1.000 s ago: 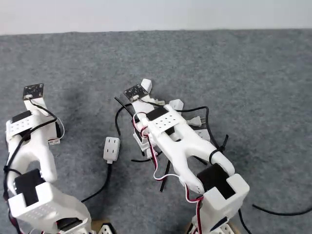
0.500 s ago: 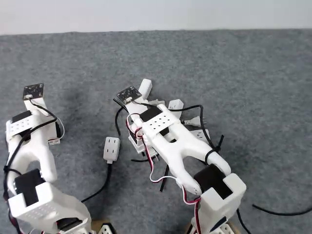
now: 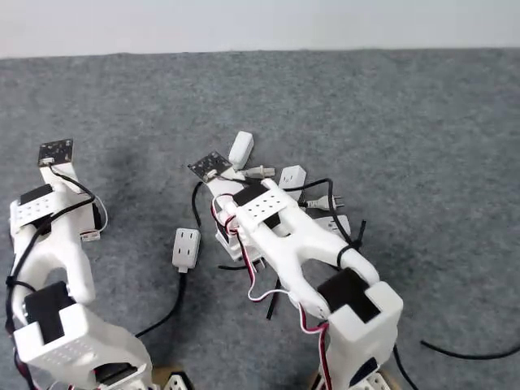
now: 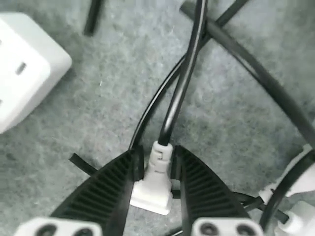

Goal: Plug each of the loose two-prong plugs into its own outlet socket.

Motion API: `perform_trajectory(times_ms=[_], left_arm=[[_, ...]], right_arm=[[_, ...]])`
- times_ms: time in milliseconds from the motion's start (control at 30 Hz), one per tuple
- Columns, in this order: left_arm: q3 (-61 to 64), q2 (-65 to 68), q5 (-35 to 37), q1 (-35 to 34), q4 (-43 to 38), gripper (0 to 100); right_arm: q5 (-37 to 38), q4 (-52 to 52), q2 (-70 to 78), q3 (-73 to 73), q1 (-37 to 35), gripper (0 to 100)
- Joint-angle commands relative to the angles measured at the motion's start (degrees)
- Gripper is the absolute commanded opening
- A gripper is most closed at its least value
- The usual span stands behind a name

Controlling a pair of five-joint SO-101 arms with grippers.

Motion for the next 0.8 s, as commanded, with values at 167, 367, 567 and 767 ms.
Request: perform_trajectory(times_ms=[167, 367, 567, 767], left_arm=[[-1.4, -1.5, -0.8, -0.2, 0.4, 1], [-1.4, -1.6, -0.8, -0.1, 0.4, 1], [-1.4, -1.6, -0.8, -0.1, 0.4, 1], [-1.4, -1.6, -0.8, -0.1, 0.4, 1]], right_arm=[[0.7, 3.1, 2.0, -5.9, 0.5, 7.3], [0.7, 3.3, 2.4, -7.8, 0.6, 9.8], [3.1, 3.0, 2.4, -8.9, 0.9, 14.7], [4.2, 3.0, 2.2, -8.9, 1.2, 4.6]])
